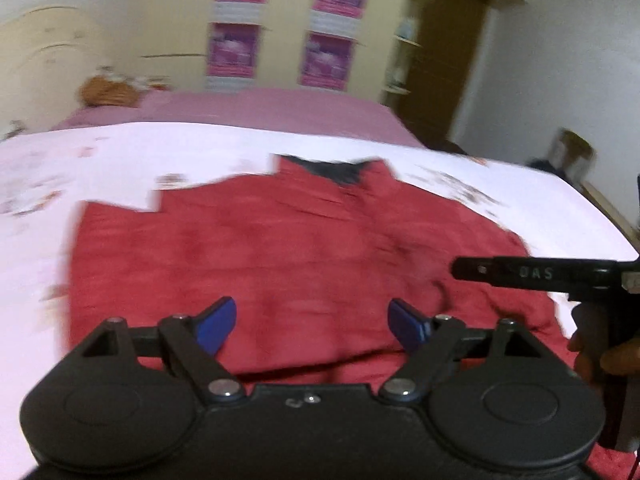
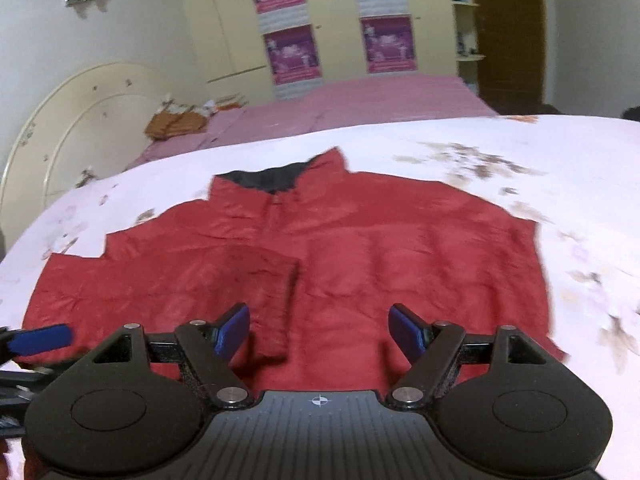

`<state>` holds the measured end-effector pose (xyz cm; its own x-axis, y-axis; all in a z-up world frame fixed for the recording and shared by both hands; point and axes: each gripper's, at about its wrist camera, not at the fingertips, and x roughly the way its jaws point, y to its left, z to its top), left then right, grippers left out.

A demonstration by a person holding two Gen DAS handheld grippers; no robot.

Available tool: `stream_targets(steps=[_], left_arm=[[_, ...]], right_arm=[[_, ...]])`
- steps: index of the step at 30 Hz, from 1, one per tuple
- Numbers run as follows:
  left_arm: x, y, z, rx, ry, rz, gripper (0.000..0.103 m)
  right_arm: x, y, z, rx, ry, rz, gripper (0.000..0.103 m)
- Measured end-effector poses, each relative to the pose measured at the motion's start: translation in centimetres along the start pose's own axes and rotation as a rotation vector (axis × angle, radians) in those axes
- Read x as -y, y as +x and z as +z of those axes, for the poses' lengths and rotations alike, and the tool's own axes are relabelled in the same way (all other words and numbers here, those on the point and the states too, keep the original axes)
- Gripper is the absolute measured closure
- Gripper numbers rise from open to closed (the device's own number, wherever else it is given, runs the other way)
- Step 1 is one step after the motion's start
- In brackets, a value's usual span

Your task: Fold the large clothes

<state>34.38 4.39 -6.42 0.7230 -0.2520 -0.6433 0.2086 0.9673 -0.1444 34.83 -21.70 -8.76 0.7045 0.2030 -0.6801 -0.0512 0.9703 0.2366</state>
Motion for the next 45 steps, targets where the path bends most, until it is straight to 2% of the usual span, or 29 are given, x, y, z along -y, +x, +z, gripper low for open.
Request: stream_targets(steps=[4, 8, 9, 10, 11, 12, 13, 18, 20, 21, 22, 24, 27, 29, 30, 32, 33, 35, 36, 41, 45], left_arm=[[-4.2, -2.4, -1.0, 0.029, -0.011, 0.164, 0.021], [-7.4, -3.3, -3.1, -0.024, -0.032, 0.271, 0.021], [-7.9, -3.2, -3.7, -0.042, -0.034, 0.285, 0.021], [-7.9, -2.9, -4.1, -0.054, -0.029, 0.29, 0.022], [-7.9, -2.4, -4.5, -0.059, -0.018, 0.296, 0.023], [-7.7, -1.8, -4.7, -0.058, -0.002, 0.304, 0.023], [-7.6, -1.3, -4.8, -0.055, 0.013, 0.309, 0.025], [-6.8, 1.5, -3.2, -0.017, 0.02, 0.29, 0.035], [-6.6, 2.7, -3.0, -0.016, 0.052, 0.298, 0.046], [-6.4, 3.1, -2.9, -0.019, 0.066, 0.3, 0.055], [-6.3, 3.5, -2.8, -0.023, 0.078, 0.299, 0.065], [-6.1, 4.0, -2.9, -0.029, 0.104, 0.278, 0.077], [-5.3, 4.2, -3.2, -0.024, 0.149, 0.271, 0.083], [-4.8, 4.6, -3.6, -0.033, 0.163, 0.259, 0.083], [-4.6, 4.7, -3.7, -0.043, 0.174, 0.255, 0.083], [-4.5, 4.5, -3.6, -0.06, 0.186, 0.245, 0.083], [-4.7, 4.1, -3.5, -0.063, 0.177, 0.233, 0.08], [-5.3, 3.1, -3.1, -0.068, 0.15, 0.208, 0.075], [-5.7, 2.4, -2.9, -0.065, 0.135, 0.194, 0.072], [-6.8, -0.5, -2.1, -0.014, 0.035, 0.148, 0.069], [-6.7, 0.0, -0.3, 0.016, -0.009, 0.123, 0.069]], right_arm=[[-1.2, 3.1, 0.5, -0.058, -0.008, 0.041, 0.027], [-2.1, 5.2, 0.1, -0.104, -0.032, 0.05, 0.03], [-2.3, 5.3, 0.0, -0.103, -0.049, 0.058, 0.063], [-2.4, 5.3, -0.1, -0.112, -0.057, 0.069, 0.072], [-2.5, 5.2, 0.0, -0.11, -0.056, 0.073, 0.073], [-2.5, 5.1, 0.0, -0.107, -0.061, 0.077, 0.081], [-2.5, 4.6, 0.1, -0.099, -0.066, 0.085, 0.083], [-0.8, 0.9, 1.9, 0.031, -0.058, 0.028, 0.084], [0.9, -0.3, 2.5, 0.051, -0.039, -0.004, 0.084], [1.9, -0.9, 2.7, 0.058, -0.031, -0.03, 0.084], [2.6, -1.2, 2.7, 0.053, -0.023, -0.044, 0.084], [4.6, -1.5, 2.3, 0.028, 0.011, -0.068, 0.084], [6.7, -1.5, 1.2, -0.012, 0.05, -0.097, 0.084], [7.2, -0.8, 0.3, -0.044, 0.046, -0.134, 0.084], [7.3, 0.2, -0.4, -0.089, 0.034, -0.162, 0.084], [7.5, 1.2, -1.1, -0.136, 0.025, -0.173, 0.083], [7.5, 1.1, -0.9, -0.122, 0.015, -0.188, 0.083], [7.0, 0.4, -0.6, -0.083, 0.007, -0.222, 0.066], [7.1, -0.3, -0.4, -0.053, 0.006, -0.241, 0.053], [7.4, -2.7, 0.8, 0.053, 0.014, -0.246, 0.053], [6.4, -2.8, 2.2, 0.099, -0.007, -0.213, 0.053]])
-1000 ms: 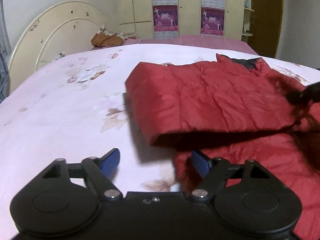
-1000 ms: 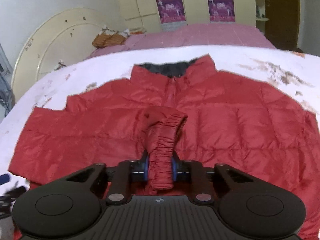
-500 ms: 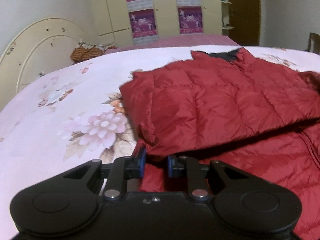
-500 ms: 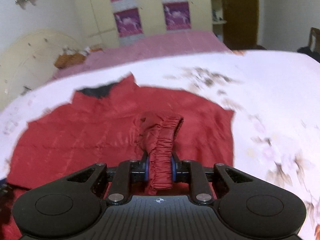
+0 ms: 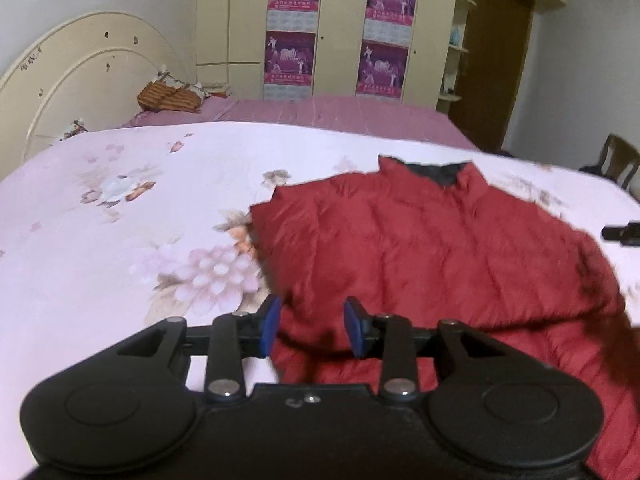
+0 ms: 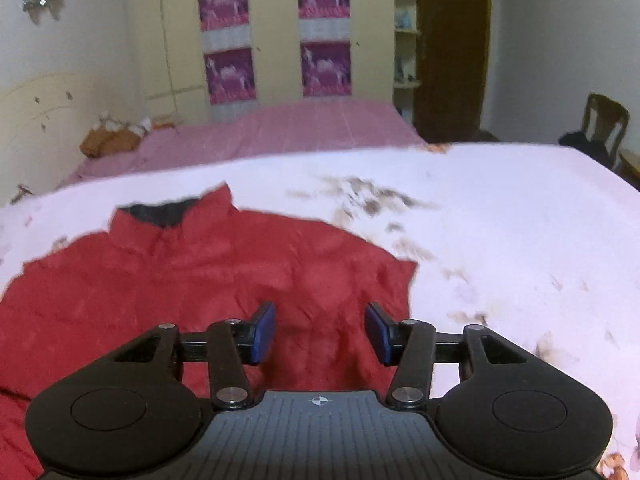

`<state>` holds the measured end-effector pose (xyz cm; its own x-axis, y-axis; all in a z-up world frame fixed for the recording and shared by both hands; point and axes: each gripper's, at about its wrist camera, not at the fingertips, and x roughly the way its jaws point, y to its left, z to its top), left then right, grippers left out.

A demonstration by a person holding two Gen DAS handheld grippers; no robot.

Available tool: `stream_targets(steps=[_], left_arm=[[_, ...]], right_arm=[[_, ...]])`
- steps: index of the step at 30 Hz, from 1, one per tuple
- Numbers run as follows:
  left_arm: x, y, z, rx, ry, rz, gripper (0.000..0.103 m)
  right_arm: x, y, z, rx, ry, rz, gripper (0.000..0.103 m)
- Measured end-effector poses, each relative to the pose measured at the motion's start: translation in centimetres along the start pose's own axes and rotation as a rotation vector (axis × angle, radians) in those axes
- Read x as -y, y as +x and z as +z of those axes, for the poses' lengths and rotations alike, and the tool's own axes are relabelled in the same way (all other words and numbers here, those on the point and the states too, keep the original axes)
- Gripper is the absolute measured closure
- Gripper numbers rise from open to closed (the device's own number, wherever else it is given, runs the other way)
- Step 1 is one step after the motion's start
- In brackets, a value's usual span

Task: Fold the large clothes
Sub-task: 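Press the folded side flat with the left gripper and release it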

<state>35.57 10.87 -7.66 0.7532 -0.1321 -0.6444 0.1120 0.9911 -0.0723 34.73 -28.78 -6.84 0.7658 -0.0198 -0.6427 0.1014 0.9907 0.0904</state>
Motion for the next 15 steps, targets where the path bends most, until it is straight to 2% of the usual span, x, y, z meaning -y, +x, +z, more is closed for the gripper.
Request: stream_targets(steps=[4, 7, 12, 15], left_arm=[[0.6, 3.4, 1.6, -0.01, -0.021, -0.012, 0.069], [1.1, 6.1, 2.6, -0.019, -0.042, -0.018, 0.069], [2.1, 8.9, 3.4, -0.014, -0.019, -0.013, 0.069], [2.5, 10.4, 3.3, -0.031, 0.001, -0.001, 0.068]], right_arm=[[-2.8, 2.1, 0.1, -0.026, -0.061, 0.042, 0.053], [-3.9, 3.5, 0.0, -0.044, -0.06, 0.067, 0.053], [-5.9, 5.9, 0.1, -0.041, -0.117, 0.068, 0.053], [-6.2, 7.6, -0.4, -0.052, -0.157, 0.029, 0.053]])
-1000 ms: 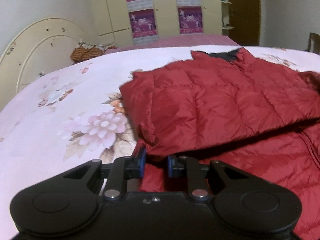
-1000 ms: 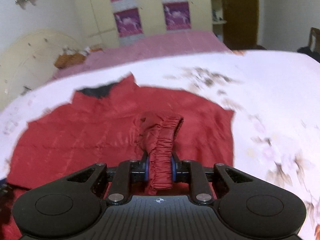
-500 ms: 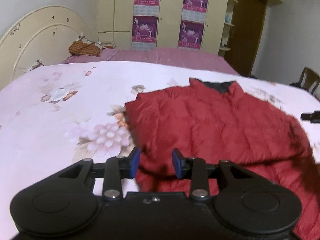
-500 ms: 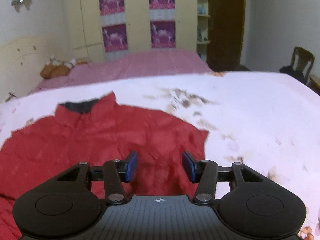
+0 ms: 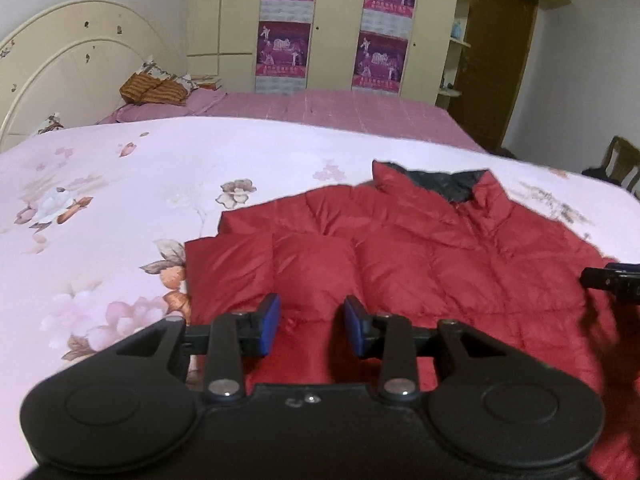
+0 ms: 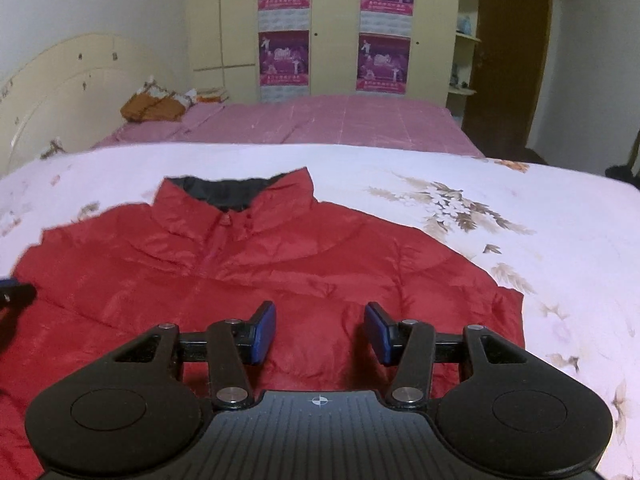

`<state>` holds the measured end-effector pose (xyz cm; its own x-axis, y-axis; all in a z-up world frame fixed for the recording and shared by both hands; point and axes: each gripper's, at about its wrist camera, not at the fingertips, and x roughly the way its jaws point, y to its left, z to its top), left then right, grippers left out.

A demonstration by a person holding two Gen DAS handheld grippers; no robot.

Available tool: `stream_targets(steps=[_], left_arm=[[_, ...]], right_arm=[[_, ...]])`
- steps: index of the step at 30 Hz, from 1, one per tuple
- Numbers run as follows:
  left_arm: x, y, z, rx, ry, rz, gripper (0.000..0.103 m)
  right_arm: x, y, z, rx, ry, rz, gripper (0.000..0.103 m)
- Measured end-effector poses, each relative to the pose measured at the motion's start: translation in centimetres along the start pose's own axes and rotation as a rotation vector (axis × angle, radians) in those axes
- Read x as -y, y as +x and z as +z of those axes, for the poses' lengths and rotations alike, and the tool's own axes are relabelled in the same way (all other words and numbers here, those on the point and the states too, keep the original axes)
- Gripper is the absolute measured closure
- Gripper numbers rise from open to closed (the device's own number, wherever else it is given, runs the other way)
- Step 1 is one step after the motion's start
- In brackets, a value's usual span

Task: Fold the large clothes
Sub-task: 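Press the folded side flat with the left gripper and release it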

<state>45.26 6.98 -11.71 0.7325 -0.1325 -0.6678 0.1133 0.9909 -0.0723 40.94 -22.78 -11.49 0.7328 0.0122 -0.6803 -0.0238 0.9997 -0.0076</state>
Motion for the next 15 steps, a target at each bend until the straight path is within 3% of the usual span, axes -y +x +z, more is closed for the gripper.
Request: stream_targets(steps=[5, 9, 15], left_arm=[[-0.3, 1.4, -0.9, -0.036, -0.008, 0.003, 0.066], [-0.3, 1.5, -0.4, -0.055, -0.023, 0.016, 0.066], [0.5, 1.5, 0.0, -0.054, -0.006, 0.059, 0.066]], right_arm=[[1.8, 2.7, -1.8, -0.05, -0.033, -0.091, 0.053], [2.9, 3.0, -1.5, -0.059, 0.006, -0.084, 0.053], [2.3, 0.2, 0.0, 0.025, 0.041, -0.008, 0.053]])
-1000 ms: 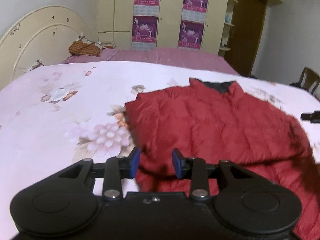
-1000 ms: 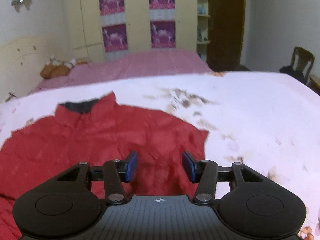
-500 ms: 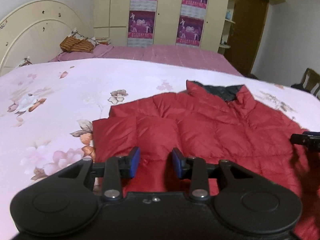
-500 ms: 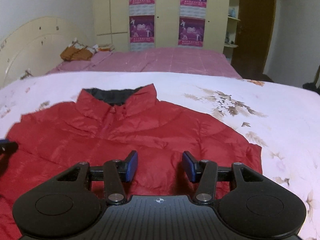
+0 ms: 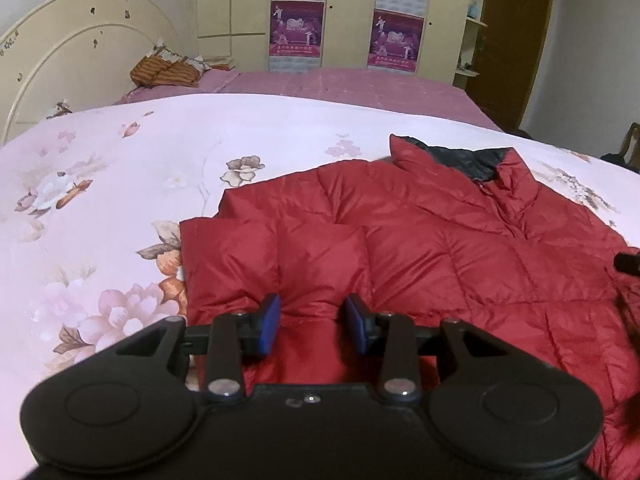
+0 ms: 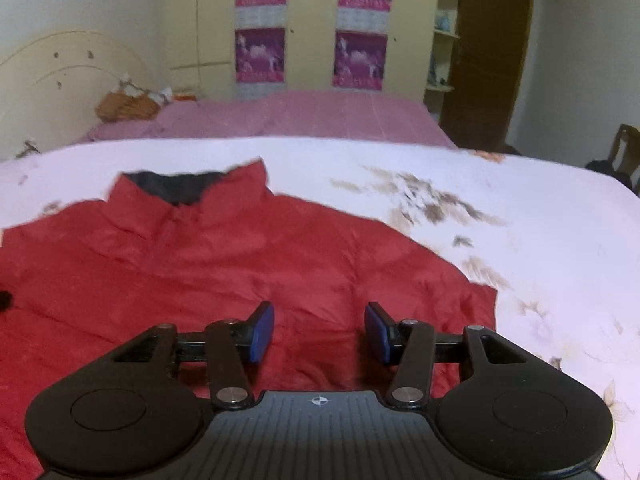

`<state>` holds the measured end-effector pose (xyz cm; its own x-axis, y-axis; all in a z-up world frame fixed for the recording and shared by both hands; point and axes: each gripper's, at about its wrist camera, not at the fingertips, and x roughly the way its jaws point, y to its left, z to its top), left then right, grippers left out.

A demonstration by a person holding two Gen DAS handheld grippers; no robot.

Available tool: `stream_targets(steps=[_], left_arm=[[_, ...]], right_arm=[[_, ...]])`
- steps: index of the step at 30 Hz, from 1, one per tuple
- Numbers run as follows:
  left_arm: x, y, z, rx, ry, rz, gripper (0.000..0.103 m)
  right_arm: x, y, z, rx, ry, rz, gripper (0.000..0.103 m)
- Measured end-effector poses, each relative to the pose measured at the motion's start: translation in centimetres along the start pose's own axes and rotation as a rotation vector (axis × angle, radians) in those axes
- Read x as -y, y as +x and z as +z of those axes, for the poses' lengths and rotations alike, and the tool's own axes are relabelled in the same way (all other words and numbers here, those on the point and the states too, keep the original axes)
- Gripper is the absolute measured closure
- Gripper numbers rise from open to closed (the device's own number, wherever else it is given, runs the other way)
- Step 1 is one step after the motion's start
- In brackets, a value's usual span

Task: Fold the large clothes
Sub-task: 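Press the folded side flat with the left gripper and release it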

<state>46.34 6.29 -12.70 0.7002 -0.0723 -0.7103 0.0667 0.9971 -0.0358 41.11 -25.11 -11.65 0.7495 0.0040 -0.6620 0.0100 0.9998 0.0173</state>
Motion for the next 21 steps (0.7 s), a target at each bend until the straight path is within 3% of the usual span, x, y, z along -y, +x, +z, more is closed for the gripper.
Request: stream_targets(steps=[6, 11, 15, 19, 21], left_arm=[[0.0, 0.2, 0.1, -0.005, 0.001, 0.009, 0.064], [0.0, 0.5, 0.0, -0.009, -0.001, 0.011, 0.063], [0.0, 0.7, 0.0, -0.012, -0.001, 0.012, 0.063], [-0.3, 0.4, 0.3, -0.015, -0.016, 0.009, 0.063], [-0.5, -0.3, 0.3, -0.01, -0.027, 0.006, 0.064]], right_arm=[[-2.1, 0.6, 0.0, -0.014, -0.061, 0.04, 0.053], [-1.5, 2.1, -1.3, -0.064, -0.109, -0.036, 0.053], [0.8, 3.3, -1.9, -0.082, -0.076, -0.075, 0.053], [1.3, 1.9, -1.3, -0.086, -0.046, -0.076, 0.053], [1.5, 0.0, -1.2, -0.061, -0.019, -0.033, 0.053]])
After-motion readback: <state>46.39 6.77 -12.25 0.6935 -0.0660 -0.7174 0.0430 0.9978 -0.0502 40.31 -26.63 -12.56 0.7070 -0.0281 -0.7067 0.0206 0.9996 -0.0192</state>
